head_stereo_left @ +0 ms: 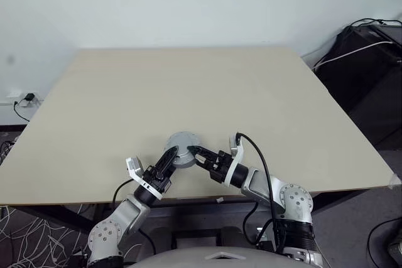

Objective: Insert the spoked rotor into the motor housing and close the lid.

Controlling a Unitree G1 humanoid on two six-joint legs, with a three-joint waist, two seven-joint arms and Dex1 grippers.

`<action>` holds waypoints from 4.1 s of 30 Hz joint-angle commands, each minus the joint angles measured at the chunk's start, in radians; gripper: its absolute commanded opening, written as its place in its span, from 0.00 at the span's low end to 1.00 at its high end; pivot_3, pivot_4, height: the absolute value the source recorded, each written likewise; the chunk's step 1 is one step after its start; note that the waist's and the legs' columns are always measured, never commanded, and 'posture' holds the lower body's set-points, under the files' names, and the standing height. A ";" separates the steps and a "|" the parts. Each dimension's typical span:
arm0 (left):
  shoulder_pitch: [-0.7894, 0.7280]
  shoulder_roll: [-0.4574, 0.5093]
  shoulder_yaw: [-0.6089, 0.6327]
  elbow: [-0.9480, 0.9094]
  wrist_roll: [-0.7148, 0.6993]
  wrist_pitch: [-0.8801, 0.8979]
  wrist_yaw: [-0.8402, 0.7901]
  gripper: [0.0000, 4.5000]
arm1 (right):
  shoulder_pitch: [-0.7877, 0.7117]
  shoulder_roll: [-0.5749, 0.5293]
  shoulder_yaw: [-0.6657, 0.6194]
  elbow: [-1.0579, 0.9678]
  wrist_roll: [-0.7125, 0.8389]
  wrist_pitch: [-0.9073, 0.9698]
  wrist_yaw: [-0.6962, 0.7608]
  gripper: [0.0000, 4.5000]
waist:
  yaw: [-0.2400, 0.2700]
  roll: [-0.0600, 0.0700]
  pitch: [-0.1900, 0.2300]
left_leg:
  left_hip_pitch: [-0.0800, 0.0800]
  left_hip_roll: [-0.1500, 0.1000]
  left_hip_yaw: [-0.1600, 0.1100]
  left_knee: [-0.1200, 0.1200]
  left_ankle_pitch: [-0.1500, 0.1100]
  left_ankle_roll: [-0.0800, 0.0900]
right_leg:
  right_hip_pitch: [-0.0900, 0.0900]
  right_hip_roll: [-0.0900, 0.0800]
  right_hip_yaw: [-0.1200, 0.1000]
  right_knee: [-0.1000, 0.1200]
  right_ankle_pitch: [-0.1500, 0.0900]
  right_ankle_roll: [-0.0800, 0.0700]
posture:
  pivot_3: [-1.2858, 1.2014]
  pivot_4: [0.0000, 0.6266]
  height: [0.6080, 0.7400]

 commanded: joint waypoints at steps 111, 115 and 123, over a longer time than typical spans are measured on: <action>-0.179 0.137 0.176 0.066 0.463 -0.101 0.232 0.99 | 0.228 -0.288 0.365 -0.050 -1.324 -1.221 0.485 1.00 | 0.012 -0.008 -0.011 | 0.019 0.000 0.006 0.009 -0.002 -0.006 | 0.018 0.001 0.004 0.002 0.008 0.002 | 0.52 0.00 1.00; -0.065 0.241 -0.002 -0.064 0.596 -0.184 0.056 0.99 | 0.227 -0.288 0.365 -0.048 -1.321 -1.221 0.492 1.00 | 0.005 -0.007 -0.011 | 0.019 0.002 0.006 0.007 -0.002 -0.006 | 0.017 0.000 0.004 0.001 0.008 0.001 | 0.52 0.00 1.00; 0.037 0.313 -0.227 -0.116 0.954 -0.663 -0.126 0.99 | 0.249 -0.290 0.360 -0.065 -1.309 -1.227 0.510 1.00 | 0.009 -0.006 -0.009 | 0.017 0.002 0.006 0.003 -0.002 -0.006 | 0.014 -0.005 0.005 0.001 0.007 -0.001 | 0.52 0.00 1.00</action>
